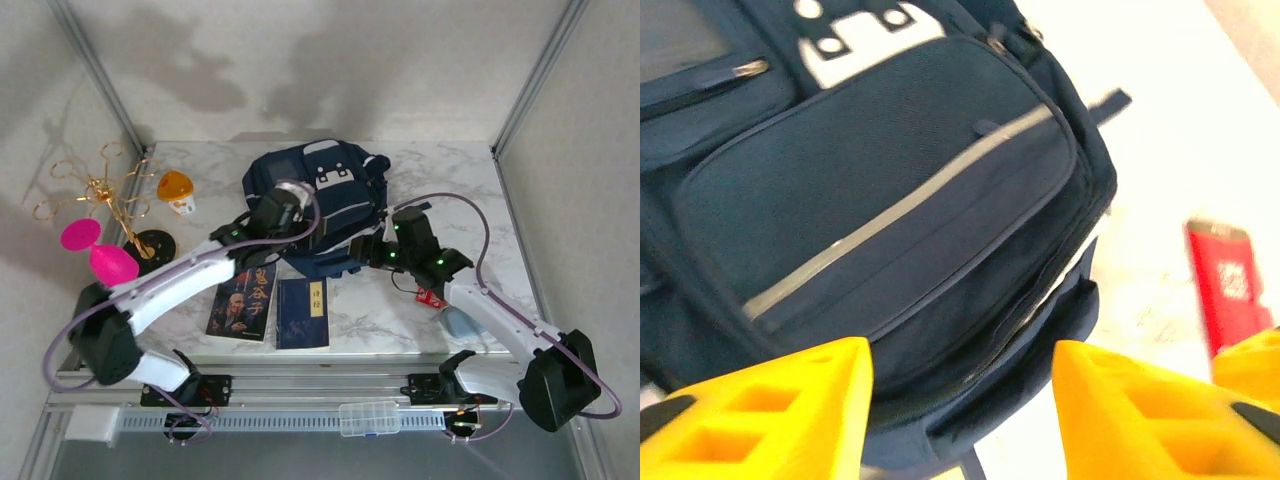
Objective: Pack the student bag
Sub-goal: Rotate the book at the bottom-left of the table.
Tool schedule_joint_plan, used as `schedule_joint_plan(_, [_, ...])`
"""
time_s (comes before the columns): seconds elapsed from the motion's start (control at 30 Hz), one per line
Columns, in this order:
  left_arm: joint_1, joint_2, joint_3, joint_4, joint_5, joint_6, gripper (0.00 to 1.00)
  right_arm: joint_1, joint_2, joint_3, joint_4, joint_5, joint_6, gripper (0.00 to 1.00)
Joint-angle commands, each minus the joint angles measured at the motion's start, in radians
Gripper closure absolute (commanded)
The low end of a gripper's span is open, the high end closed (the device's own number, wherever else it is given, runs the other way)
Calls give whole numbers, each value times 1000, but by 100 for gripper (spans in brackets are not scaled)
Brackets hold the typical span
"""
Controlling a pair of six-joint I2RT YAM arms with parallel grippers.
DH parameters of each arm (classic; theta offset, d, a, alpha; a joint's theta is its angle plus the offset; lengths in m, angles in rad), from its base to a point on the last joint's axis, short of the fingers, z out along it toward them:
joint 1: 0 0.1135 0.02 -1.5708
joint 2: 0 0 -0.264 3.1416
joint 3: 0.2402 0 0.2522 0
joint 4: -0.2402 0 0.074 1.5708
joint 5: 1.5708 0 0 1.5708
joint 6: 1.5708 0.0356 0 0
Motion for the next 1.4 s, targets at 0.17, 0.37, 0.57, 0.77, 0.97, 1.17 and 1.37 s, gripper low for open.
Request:
schedule_joint_plan(0.17, [32, -262, -337, -77, -212, -399, 45, 257, 186, 122, 7, 40, 176, 45])
schedule_joint_plan(0.37, [63, -360, -487, -160, -283, -551, 40, 380, 375, 193, 81, 73, 262, 44])
schedule_joint_plan(0.57, [116, -418, -627, -177, -334, -625, 34, 440, 541, 261, 159, 72, 320, 44])
schedule_joint_plan(0.77, [206, -444, -689, -154, -316, -603, 29, 474, 680, 363, 163, 90, 335, 50])
schedule_joint_plan(0.97, [314, -423, -749, -86, -214, -553, 25, 482, 768, 408, 149, 123, 377, 51])
schedule_joint_plan(1.17, [362, -412, -802, -27, -129, -533, 24, 481, 845, 483, 132, 126, 370, 51])
schedule_joint_plan(1.37, [356, -419, -815, -53, -72, -526, 25, 482, 907, 594, 76, 148, 334, 50])
